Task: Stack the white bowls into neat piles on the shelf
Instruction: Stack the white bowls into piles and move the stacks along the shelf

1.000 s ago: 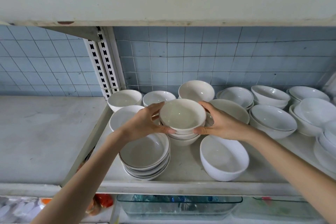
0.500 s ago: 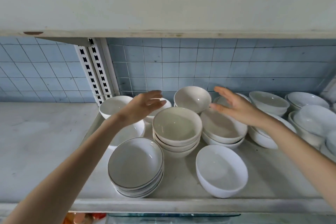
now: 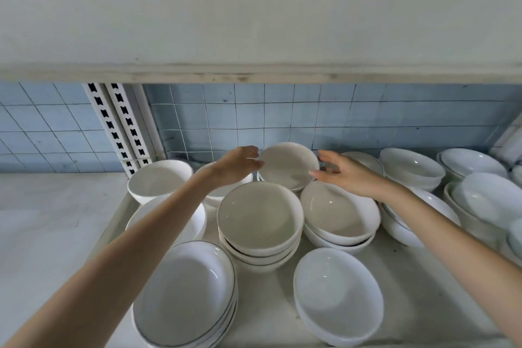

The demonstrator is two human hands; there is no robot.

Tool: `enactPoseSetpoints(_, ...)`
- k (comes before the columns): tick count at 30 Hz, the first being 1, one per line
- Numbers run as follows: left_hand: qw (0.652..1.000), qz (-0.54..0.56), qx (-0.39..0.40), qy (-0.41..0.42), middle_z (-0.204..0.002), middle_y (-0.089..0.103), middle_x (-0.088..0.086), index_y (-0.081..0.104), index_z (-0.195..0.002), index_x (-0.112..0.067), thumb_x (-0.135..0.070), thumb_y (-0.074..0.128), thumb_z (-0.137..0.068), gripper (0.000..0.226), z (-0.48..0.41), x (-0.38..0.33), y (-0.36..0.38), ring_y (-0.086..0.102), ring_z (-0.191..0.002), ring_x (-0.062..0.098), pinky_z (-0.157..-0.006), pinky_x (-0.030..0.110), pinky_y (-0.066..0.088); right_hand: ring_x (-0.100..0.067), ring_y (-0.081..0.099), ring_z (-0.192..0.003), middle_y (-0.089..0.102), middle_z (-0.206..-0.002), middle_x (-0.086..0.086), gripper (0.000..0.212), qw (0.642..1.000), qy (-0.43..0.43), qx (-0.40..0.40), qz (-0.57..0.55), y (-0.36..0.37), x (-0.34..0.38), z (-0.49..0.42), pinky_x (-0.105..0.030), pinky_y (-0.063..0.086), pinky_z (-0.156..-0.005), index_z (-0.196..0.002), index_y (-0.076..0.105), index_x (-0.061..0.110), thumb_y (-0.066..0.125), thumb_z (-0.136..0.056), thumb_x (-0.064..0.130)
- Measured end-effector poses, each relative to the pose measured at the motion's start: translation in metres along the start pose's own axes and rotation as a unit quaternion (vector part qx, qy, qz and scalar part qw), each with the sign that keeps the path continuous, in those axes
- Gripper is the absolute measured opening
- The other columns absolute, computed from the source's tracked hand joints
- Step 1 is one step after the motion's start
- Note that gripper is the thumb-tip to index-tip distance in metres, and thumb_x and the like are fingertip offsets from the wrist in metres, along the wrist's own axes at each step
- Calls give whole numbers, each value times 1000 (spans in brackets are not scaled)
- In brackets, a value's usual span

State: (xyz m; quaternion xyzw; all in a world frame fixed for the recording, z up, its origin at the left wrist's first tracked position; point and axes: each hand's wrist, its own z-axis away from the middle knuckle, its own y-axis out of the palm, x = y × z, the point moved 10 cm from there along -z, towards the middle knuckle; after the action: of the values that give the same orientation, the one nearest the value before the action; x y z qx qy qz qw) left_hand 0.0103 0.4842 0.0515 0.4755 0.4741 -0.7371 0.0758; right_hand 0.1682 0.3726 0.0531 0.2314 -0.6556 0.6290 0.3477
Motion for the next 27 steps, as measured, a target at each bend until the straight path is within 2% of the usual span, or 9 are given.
enactPoseSetpoints(3, 999, 37, 2, -4, -93, 55, 6, 58, -102, -5, -1, 50, -90, 15, -3, 5, 7, 50, -79, 19, -79, 30, 38, -13, 60, -111, 65, -118, 5, 54, 1000, -15, 13, -20, 5, -7, -6, -44, 44, -102, -121, 55, 26, 65, -77, 56)
enactPoseSetpoints(6, 992, 121, 19, -22, -95, 55, 13, 56, -110, 9, 10, 46, -88, 24, -4, 12, 14, 54, -79, 23, -75, 29, 53, 5, 58, -106, 62, -122, 5, 31, 998, -7, 20, -60, 5, -9, -10, -20, 45, -98, -120, 52, 23, 60, -91, 17)
enactPoseSetpoints(7, 988, 150, 24, -27, -98, 55, 13, 55, -113, 11, 13, 45, -88, 27, -4, 13, 16, 56, -81, 22, -73, 24, 55, 2, 59, -107, 61, -123, 3, 32, 997, -2, 26, -67, 6, -11, -11, -18, 44, -96, -122, 52, 20, 57, -92, 11)
enactPoseSetpoints(9, 978, 202, 28, -37, -98, 54, 15, 55, -113, 11, 17, 44, -87, 29, -2, 13, 18, 56, -78, 18, -65, 17, 55, -13, 60, -113, 63, -122, -1, 36, 997, 9, 29, -69, 7, -13, -13, -28, 44, -100, -128, 50, 13, 56, -93, 10)
enactPoseSetpoints(13, 965, 255, -4, -58, -96, 55, 17, 58, -105, 2, 22, 47, -83, 31, -2, 15, 14, 55, -81, 26, -61, 20, 56, -20, 62, -111, 68, -115, -2, 43, 996, 15, 16, -81, 7, -17, -15, -43, 43, -103, -132, 49, 15, 60, -90, 12)
enactPoseSetpoints(18, 952, 297, -56, -54, -87, 60, 13, 59, -114, 6, 25, 46, -80, 41, -1, 15, 8, 57, -76, 26, -63, 28, 57, -17, 65, -99, 67, -115, -6, 49, 992, 2, -2, -126, 3, -12, -14, -24, 51, -88, -132, 46, 10, 61, -87, 0)
enactPoseSetpoints(21, 948, 306, -84, -28, -88, 62, 9, 60, -111, 0, 22, 48, -81, 39, -1, 6, -4, 59, -75, 22, -65, 27, 57, -14, 63, -98, 62, -120, -8, 57, 987, -21, -25, -160, -4, -3, -13, -21, 52, -83, -135, 41, 9, 61, -84, -6)
enactPoseSetpoints(24, 939, 328, -102, -6, -99, 62, 12, 60, -108, -1, 21, 51, -80, 37, 2, -5, -16, 59, -83, 25, -61, 24, 59, -11, 58, -113, 57, -130, -2, 67, 984, -55, -29, -168, -8, 9, -13, -25, 48, -96, -136, 39, 22, 67, -80, -5)
enactPoseSetpoints(27, 938, 328, -113, 11, -94, 63, 11, 61, -112, 3, 21, 51, -79, 39, 6, -14, -28, 59, -76, 21, -62, 25, 59, -8, 48, -126, 52, -134, 14, 79, 988, -80, -34, -131, -10, 21, -9, -40, 37, -108, -126, 37, 54, 80, -69, 21)
